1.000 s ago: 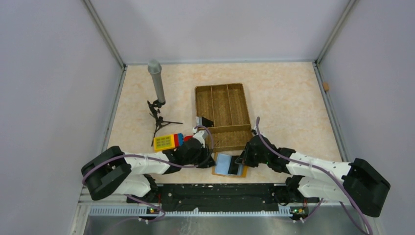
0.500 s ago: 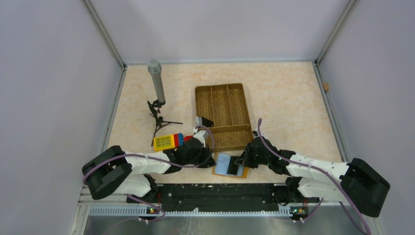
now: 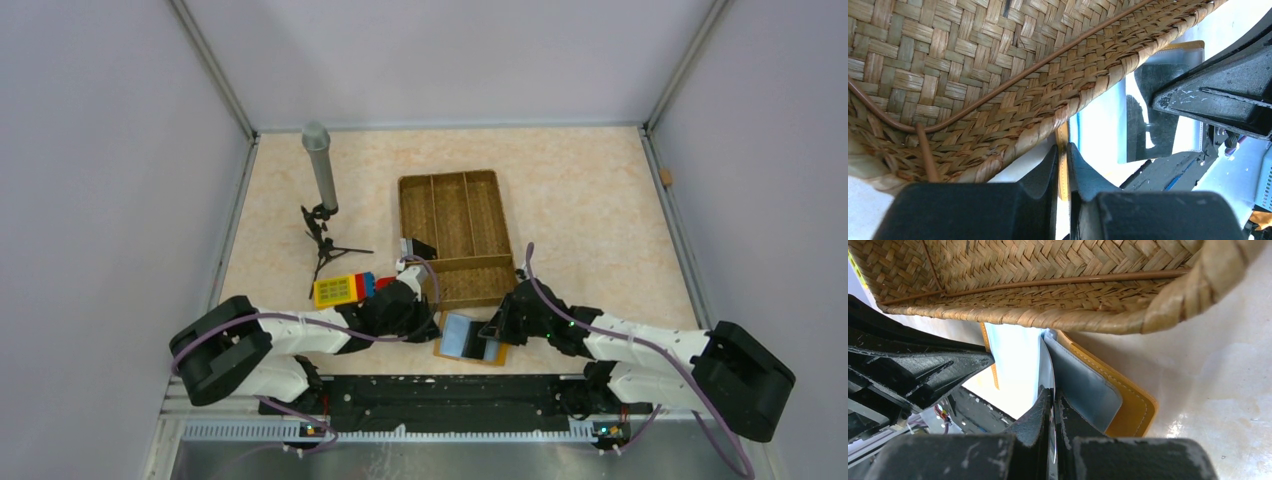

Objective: Put the credit cards into the card holder
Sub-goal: Insert the credit card into the card holder.

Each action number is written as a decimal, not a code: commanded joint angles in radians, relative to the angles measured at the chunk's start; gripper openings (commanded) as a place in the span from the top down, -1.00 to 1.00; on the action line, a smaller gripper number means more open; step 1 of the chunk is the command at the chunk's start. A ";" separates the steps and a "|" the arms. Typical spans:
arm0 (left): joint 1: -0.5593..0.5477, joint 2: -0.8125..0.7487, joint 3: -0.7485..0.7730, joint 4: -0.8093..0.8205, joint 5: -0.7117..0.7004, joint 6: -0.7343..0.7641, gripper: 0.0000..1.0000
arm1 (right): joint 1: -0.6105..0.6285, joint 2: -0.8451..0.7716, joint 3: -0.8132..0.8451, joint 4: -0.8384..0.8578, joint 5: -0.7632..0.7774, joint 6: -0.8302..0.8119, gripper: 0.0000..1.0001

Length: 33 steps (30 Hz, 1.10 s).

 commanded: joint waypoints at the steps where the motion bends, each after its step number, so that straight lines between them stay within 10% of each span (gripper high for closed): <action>1: -0.015 0.049 -0.006 -0.081 -0.028 0.029 0.81 | -0.004 -0.011 -0.031 -0.141 0.011 -0.006 1.00; 33: -0.030 0.056 -0.003 -0.056 0.002 0.041 1.00 | 0.046 0.227 0.107 -0.061 0.064 -0.078 0.84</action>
